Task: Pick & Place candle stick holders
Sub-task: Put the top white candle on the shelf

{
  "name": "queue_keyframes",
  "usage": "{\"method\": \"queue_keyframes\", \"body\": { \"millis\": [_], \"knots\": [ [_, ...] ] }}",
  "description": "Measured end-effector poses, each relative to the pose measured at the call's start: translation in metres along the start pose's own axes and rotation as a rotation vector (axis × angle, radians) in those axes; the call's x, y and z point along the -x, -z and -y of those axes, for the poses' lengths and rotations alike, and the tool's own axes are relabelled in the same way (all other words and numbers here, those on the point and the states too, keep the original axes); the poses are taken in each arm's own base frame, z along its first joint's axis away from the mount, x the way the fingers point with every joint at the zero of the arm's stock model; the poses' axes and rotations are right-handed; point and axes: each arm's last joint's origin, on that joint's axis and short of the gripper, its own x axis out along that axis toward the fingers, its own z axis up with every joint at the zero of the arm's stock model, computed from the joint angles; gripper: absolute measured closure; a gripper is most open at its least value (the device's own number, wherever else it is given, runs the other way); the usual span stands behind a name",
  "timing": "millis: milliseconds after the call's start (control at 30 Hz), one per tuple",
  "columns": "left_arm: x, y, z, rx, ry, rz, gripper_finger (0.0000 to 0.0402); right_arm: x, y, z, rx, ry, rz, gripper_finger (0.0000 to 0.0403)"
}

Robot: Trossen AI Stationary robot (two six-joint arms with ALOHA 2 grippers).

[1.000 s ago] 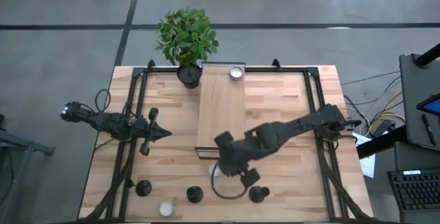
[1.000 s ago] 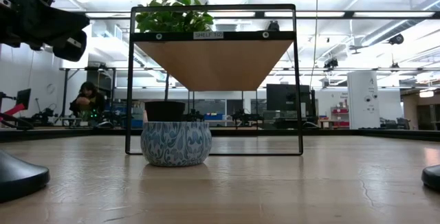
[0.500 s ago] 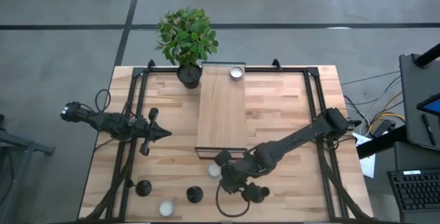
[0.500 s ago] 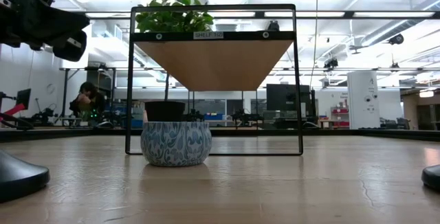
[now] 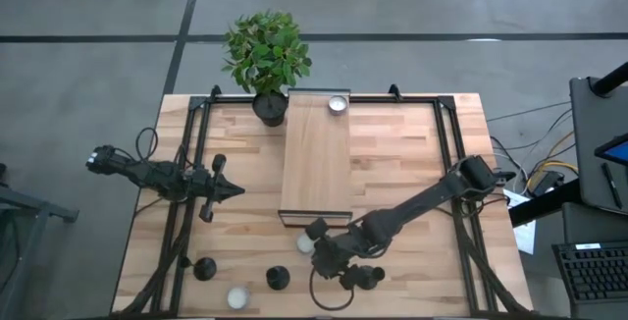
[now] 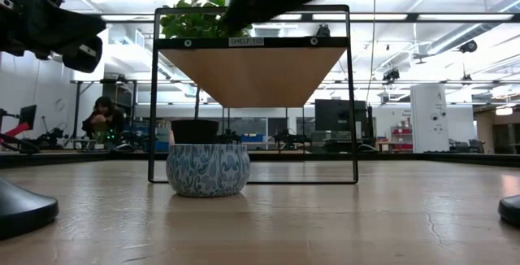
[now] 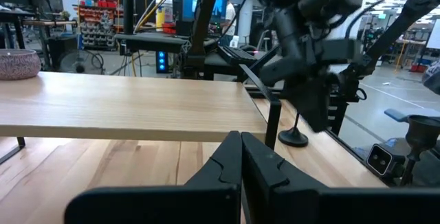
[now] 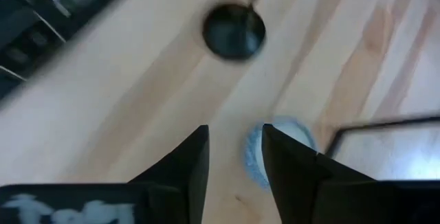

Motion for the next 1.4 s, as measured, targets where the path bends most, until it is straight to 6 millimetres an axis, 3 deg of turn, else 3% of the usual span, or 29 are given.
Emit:
{"method": "queue_keyframes", "body": {
  "millis": [767,1133,1400],
  "knots": [
    [-0.001,0.001,0.000,-0.003,-0.002,-0.015,0.0401,-0.062,0.026,-0.007,0.028,0.080,-0.132,0.0279],
    [-0.001,0.001,0.000,-0.003,-0.002,-0.015,0.0401,-0.059,0.020,-0.010,0.042,0.139,-0.126,0.0303],
    [-0.001,0.001,0.000,-0.003,-0.002,-0.015,0.0401,-0.058,0.019,-0.006,-0.006,0.267,-0.132,0.0288]
  ]
}}
